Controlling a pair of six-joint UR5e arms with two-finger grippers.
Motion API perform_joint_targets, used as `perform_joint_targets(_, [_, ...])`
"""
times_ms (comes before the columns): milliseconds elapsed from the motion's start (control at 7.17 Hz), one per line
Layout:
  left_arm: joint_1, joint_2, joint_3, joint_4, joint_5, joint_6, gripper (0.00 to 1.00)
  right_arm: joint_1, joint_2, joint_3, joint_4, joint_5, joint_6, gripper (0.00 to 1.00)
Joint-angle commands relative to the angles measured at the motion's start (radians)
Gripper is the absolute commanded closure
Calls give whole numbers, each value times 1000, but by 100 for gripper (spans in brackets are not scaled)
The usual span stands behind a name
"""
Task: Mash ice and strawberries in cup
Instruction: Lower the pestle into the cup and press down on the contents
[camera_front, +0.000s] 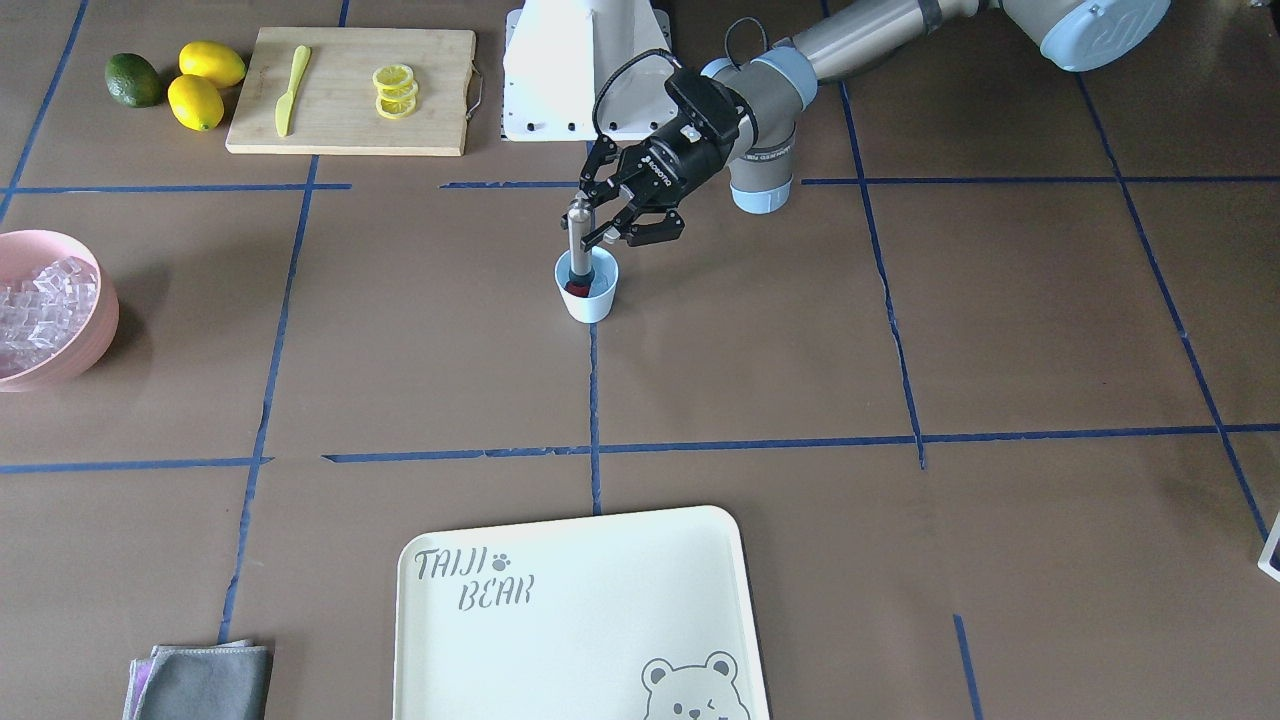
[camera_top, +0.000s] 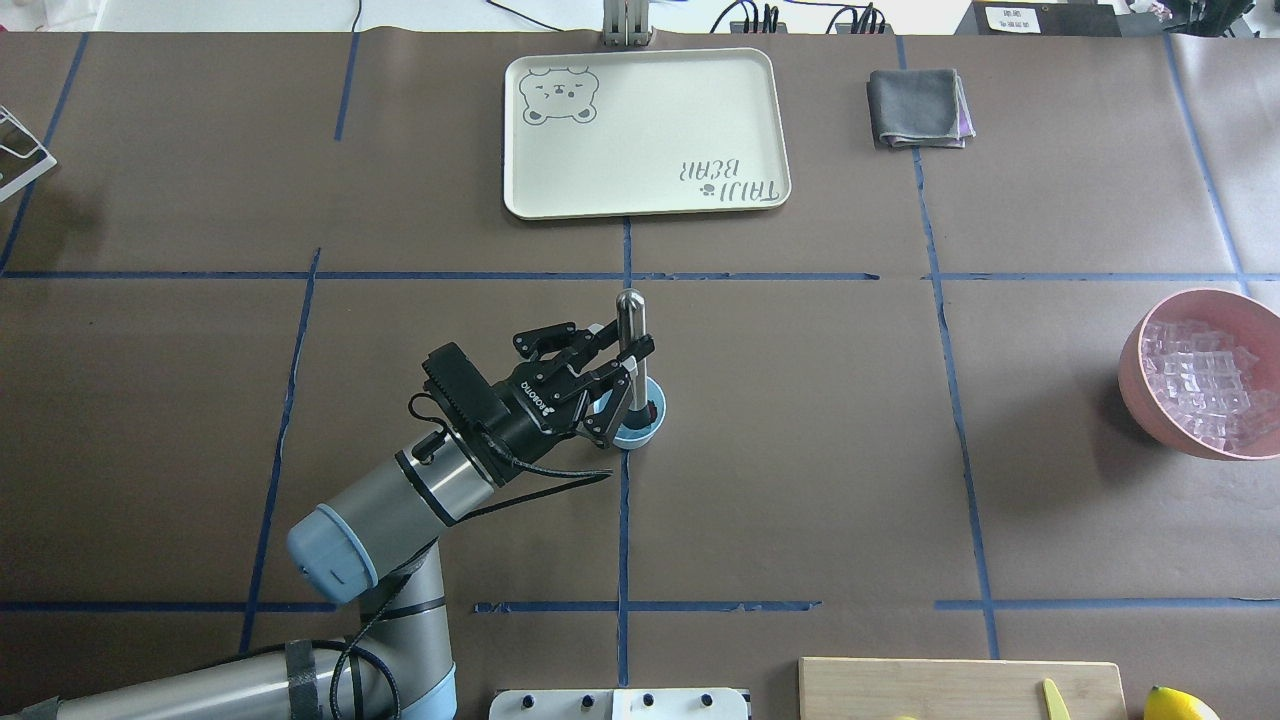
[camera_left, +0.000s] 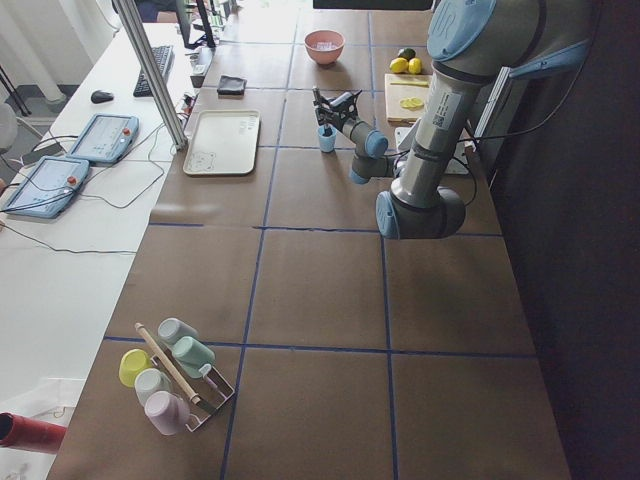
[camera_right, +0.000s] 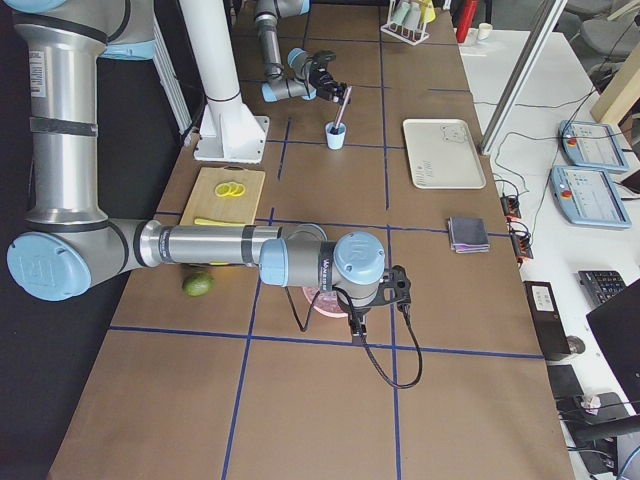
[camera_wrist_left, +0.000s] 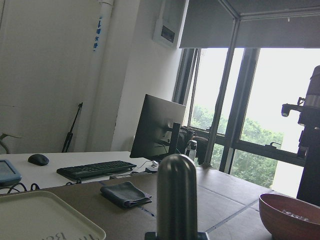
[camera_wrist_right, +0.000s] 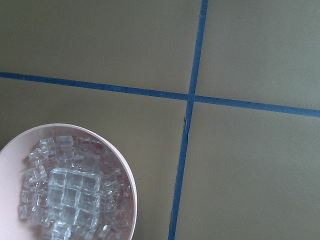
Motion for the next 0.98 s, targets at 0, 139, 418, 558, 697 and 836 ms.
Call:
perform_joint_targets(0, [-1,-1,11,-4,0,0,100,0,0,-4,1,0,-1,1])
perform_joint_targets(139, [-1,-1,19,-4,0,0,100,0,0,-4,1,0,-1,1])
perform_joint_targets(418, [-2,-1,19,-4,0,0,100,0,2,-4,1,0,-1,1])
perform_joint_targets(558, [-5,-1,13,-4,0,0,100,0,2,-4,1,0,-1,1])
perform_joint_targets(697, [-10,0,-4,-3,-2,-2,100,0,2,-4,1,-2,-1,1])
perform_joint_targets(836, [-19,6,-33,-3,-3,-5,100,0,3,-4,3,-2,-1,1])
